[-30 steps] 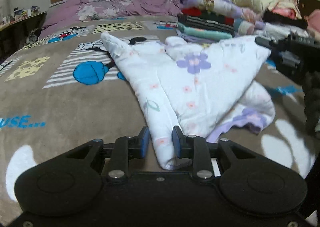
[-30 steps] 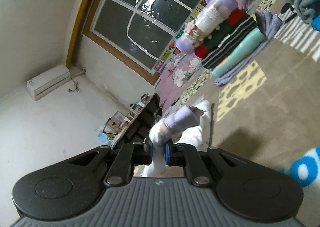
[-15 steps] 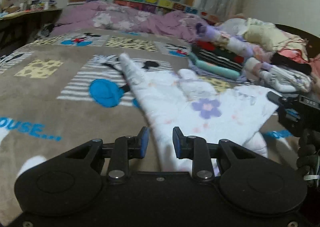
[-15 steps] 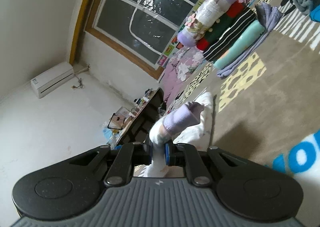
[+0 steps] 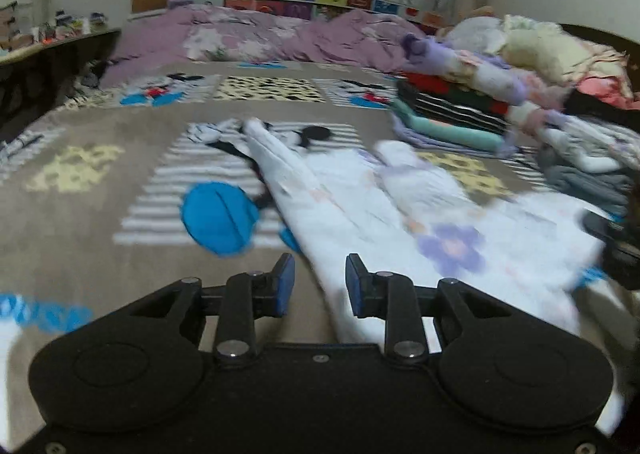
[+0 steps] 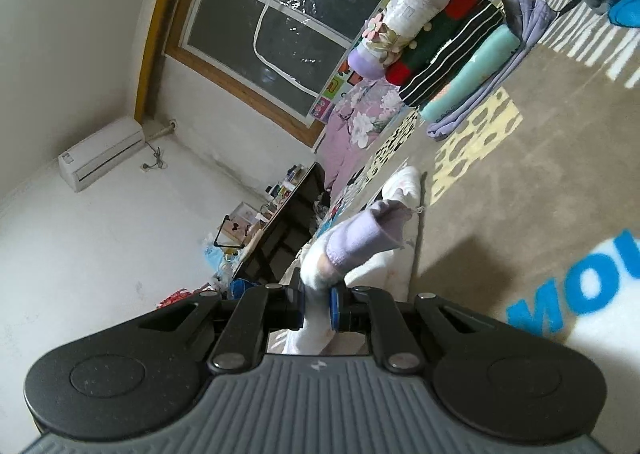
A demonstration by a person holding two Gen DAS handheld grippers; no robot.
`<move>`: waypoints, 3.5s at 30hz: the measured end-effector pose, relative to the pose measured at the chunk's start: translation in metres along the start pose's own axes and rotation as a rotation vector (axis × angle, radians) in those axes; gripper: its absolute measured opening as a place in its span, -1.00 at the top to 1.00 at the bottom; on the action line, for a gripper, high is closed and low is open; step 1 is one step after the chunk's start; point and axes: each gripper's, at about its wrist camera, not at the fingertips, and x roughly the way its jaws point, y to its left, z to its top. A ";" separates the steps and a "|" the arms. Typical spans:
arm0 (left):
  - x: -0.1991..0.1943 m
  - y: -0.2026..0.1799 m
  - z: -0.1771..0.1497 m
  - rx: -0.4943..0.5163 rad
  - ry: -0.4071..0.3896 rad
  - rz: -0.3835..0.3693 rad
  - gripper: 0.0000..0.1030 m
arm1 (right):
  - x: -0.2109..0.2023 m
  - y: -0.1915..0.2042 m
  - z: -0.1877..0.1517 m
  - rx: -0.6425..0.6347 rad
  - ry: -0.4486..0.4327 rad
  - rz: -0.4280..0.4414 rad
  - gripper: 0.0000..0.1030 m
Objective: Fold clothes
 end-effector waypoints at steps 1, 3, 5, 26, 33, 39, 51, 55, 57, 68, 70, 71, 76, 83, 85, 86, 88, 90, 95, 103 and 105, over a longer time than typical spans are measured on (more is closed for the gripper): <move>0.010 0.005 0.006 0.004 0.000 0.008 0.51 | 0.000 0.000 0.000 0.004 -0.001 0.004 0.74; 0.037 0.016 0.021 0.004 0.020 0.027 0.51 | -0.001 -0.001 -0.001 0.010 0.000 0.007 0.74; 0.057 0.030 0.033 -0.014 0.033 0.047 0.51 | -0.002 -0.003 -0.002 0.022 0.002 0.009 0.74; 0.171 0.045 0.074 0.048 0.076 -0.104 0.51 | -0.008 -0.021 -0.002 0.110 0.005 0.036 0.74; 0.191 0.038 0.074 0.137 0.150 -0.176 0.52 | -0.005 -0.026 -0.004 0.134 0.027 0.024 0.74; 0.169 0.036 0.094 0.167 0.122 -0.171 0.51 | -0.002 -0.026 -0.005 0.135 0.032 0.010 0.74; 0.208 0.048 0.104 -0.031 0.133 -0.102 0.51 | 0.001 -0.029 -0.003 0.146 0.030 0.011 0.74; 0.224 0.038 0.107 0.049 0.195 -0.095 0.51 | 0.003 -0.032 -0.002 0.158 0.036 0.009 0.74; 0.226 0.034 0.106 0.100 0.211 -0.084 0.51 | 0.004 -0.033 -0.003 0.163 0.038 0.006 0.74; 0.196 0.020 0.116 0.156 0.186 0.017 0.50 | 0.004 -0.023 0.000 0.114 0.007 0.021 0.74; 0.181 0.022 0.117 0.135 0.162 0.021 0.50 | 0.004 -0.021 0.001 0.100 0.004 0.025 0.74; 0.174 0.024 0.118 0.124 0.150 0.023 0.50 | 0.005 -0.020 0.001 0.098 0.003 0.024 0.74; 0.141 0.021 0.111 0.127 0.114 0.020 0.49 | 0.007 -0.021 0.001 0.099 -0.002 0.021 0.74; 0.149 0.003 0.115 0.177 0.082 0.044 0.49 | 0.007 -0.019 0.002 0.094 -0.001 0.026 0.74; 0.166 -0.001 0.121 0.178 0.095 0.040 0.50 | 0.007 -0.021 0.002 0.098 0.001 0.022 0.74; 0.175 -0.003 0.120 0.188 0.111 0.047 0.50 | 0.008 -0.022 0.002 0.101 0.001 0.021 0.74; 0.203 -0.003 0.112 0.199 0.214 0.055 0.50 | 0.009 -0.024 0.002 0.106 0.003 0.018 0.74; 0.219 -0.003 0.096 0.229 0.274 0.049 0.51 | 0.010 -0.025 0.002 0.108 0.004 0.018 0.74; 0.216 0.002 0.097 0.197 0.264 0.044 0.51 | 0.013 -0.026 0.003 0.111 0.009 0.021 0.74; 0.163 0.015 0.114 0.047 0.136 -0.011 0.50 | 0.014 -0.026 0.000 0.101 0.005 0.008 0.74; 0.144 0.018 0.113 0.036 0.109 -0.022 0.50 | 0.013 -0.025 -0.001 0.095 0.003 0.010 0.74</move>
